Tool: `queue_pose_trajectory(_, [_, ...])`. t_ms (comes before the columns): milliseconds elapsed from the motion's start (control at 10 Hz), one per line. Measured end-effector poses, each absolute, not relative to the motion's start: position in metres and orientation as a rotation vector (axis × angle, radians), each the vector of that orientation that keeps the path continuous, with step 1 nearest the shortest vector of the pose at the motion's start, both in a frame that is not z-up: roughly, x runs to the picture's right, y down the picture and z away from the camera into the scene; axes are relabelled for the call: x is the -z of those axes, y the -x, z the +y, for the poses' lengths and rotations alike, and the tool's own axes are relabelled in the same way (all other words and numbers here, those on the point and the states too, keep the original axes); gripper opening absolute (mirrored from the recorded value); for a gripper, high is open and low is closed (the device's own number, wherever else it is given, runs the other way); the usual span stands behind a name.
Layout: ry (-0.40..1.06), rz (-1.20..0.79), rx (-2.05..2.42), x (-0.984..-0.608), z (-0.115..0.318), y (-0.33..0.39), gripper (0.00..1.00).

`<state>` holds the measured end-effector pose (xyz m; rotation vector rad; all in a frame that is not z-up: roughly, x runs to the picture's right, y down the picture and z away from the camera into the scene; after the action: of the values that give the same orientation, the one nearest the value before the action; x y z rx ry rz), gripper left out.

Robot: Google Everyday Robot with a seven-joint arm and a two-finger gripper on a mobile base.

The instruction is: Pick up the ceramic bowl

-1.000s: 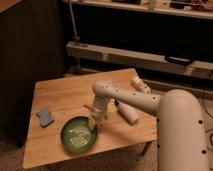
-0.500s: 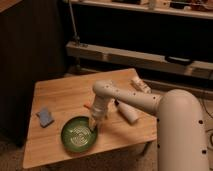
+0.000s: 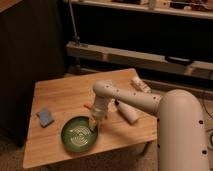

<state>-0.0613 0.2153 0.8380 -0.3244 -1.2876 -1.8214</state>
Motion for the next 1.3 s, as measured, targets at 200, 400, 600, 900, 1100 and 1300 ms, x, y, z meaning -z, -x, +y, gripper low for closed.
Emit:
queue_pose_trajectory(200, [0.325, -1.288, 1.821, -0.838, 0.2153, 0.0612, 0.56])
queue_pose_trajectory(400, [0.327, -1.286, 1.821, -0.8386, 0.2155, 0.0602, 0.75])
queue_pose_trajectory(600, [0.329, -1.286, 1.822, -0.8392, 0.2164, 0.0594, 0.8])
queue_pose_trajectory(900, [0.315, -1.284, 1.826, -0.8342, 0.2128, 0.0611, 0.8])
queue_pose_trajectory(1100, [0.316, -1.285, 1.827, -0.8336, 0.2122, 0.061, 0.8])
queue_pose_trajectory(1300, [0.315, -1.281, 1.826, -0.8339, 0.2106, 0.0596, 0.8])
